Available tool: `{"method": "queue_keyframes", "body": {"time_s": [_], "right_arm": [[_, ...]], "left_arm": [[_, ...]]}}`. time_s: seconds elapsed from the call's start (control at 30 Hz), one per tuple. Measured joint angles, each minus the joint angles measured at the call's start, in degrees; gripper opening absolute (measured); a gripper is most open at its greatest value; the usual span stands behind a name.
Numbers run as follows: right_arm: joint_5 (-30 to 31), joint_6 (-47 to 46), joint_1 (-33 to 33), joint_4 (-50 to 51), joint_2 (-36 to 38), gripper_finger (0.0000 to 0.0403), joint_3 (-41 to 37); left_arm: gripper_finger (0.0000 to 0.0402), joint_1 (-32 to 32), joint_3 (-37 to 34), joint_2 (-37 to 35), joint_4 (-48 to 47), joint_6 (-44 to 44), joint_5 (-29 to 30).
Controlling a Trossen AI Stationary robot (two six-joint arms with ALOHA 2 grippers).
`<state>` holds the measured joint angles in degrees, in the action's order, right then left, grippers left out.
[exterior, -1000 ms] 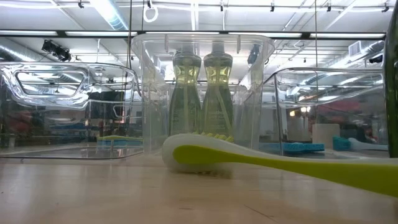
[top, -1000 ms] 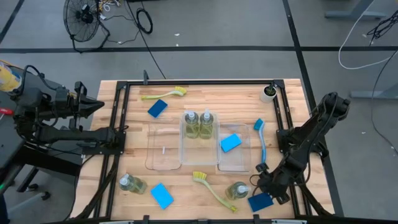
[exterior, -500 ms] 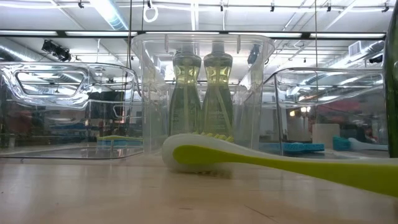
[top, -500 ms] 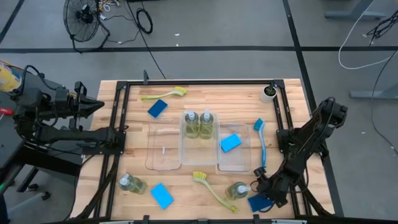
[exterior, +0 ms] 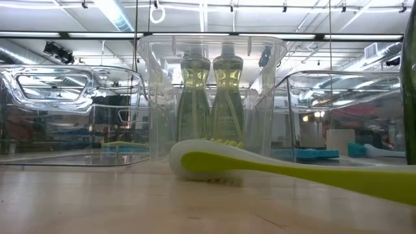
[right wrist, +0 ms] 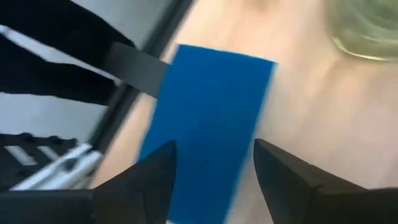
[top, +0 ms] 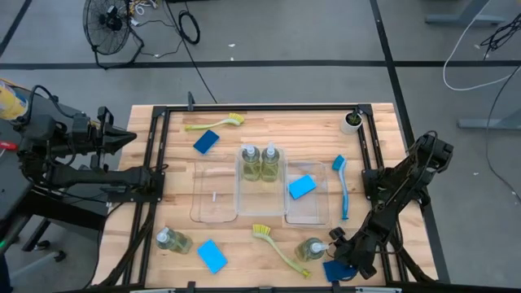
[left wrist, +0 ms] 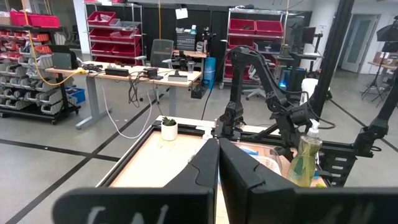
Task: Pick & Place Kitchen Sink Supplies
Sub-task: Put the blue sponge wipe into the right transparent bin
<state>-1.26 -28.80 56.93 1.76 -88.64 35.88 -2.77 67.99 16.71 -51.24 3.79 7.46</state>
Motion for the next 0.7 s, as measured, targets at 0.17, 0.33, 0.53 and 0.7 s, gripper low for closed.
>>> {"method": "queue_keyframes", "body": {"time_s": [0.17,0.33,0.53,0.7], "right_arm": [[-2.7,0.65,-0.02,-1.23,0.0,0.0215,-0.04],[-0.24,0.09,-0.02,-1.26,-0.02,0.0215,-0.04],[0.65,-2.66,-0.02,-1.44,-1.36,0.0215,-0.44],[0.59,-3.35,-0.02,-2.89,-3.44,0.0215,-0.37]], "left_arm": [[0.0018,-0.01,-0.02,0.0,-0.02,0.02,0.0],[0.0018,-0.01,-0.02,0.0,-0.01,0.01,-0.01],[0.0018,0.0,0.0,0.0,0.0,0.02,0.0],[0.0018,0.0,0.0,0.0,-0.02,0.01,-0.02]]}}
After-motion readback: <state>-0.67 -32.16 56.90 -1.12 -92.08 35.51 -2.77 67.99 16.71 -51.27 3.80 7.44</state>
